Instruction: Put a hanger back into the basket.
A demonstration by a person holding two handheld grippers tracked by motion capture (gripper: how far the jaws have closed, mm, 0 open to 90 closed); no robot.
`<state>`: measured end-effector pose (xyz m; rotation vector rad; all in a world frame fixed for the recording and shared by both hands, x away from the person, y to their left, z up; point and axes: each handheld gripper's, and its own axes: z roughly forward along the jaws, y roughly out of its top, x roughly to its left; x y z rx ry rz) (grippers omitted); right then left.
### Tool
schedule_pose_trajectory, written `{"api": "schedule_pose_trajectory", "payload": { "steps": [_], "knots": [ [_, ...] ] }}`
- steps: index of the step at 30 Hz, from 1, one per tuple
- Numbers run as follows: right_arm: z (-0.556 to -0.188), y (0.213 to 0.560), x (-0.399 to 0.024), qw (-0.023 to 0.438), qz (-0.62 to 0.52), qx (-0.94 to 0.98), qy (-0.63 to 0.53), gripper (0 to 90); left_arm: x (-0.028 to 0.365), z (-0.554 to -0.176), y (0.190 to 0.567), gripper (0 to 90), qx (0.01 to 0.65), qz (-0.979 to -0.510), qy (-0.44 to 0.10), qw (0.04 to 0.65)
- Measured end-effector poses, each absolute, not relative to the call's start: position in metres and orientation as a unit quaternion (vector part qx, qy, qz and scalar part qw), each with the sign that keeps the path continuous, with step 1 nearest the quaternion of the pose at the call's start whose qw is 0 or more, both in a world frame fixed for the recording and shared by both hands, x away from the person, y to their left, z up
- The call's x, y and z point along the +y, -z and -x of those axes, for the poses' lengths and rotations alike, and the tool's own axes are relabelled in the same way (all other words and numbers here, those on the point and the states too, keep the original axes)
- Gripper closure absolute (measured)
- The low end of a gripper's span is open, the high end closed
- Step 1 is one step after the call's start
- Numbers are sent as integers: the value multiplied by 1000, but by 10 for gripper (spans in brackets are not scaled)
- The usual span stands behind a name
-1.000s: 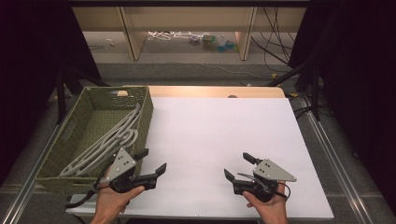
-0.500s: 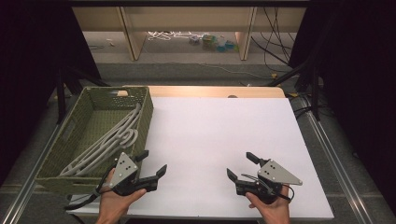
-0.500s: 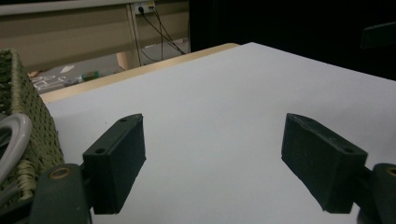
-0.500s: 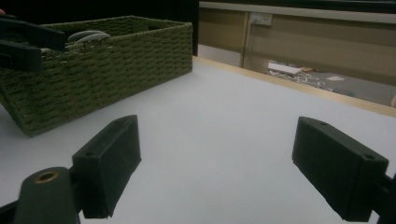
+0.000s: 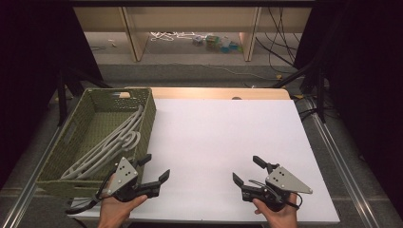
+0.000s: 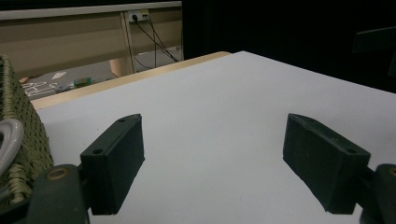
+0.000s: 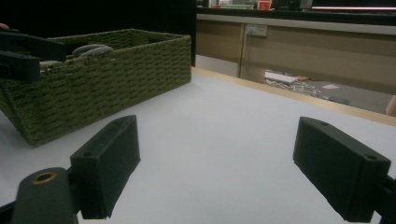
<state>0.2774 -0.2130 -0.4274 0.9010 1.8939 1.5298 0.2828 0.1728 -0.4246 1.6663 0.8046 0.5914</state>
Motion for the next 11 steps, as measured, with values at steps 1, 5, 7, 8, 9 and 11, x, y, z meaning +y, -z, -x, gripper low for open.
{"api": "schedule_pose_trajectory", "payload": {
  "steps": [1, 5, 7, 8, 9, 11],
  "knots": [
    [-277, 427, -213, 269, -334, 706, -564, 155, 173, -283, 424, 201, 343, -707, -252, 564],
    [-278, 427, -214, 270, -336, 703, -566, 155, 174, -283, 424, 195, 345, -705, -256, 565],
    [-278, 427, -214, 270, -335, 703, -566, 155, 174, -284, 424, 193, 341, -704, -256, 568],
    [-279, 428, -214, 271, -334, 700, -570, 155, 174, -284, 424, 193, 340, -705, -257, 567],
    [-278, 427, -214, 270, -335, 701, -568, 155, 174, -284, 424, 193, 341, -704, -256, 567],
    [-278, 427, -214, 270, -335, 703, -566, 155, 175, -283, 424, 193, 344, -705, -258, 564]
  ]
}}
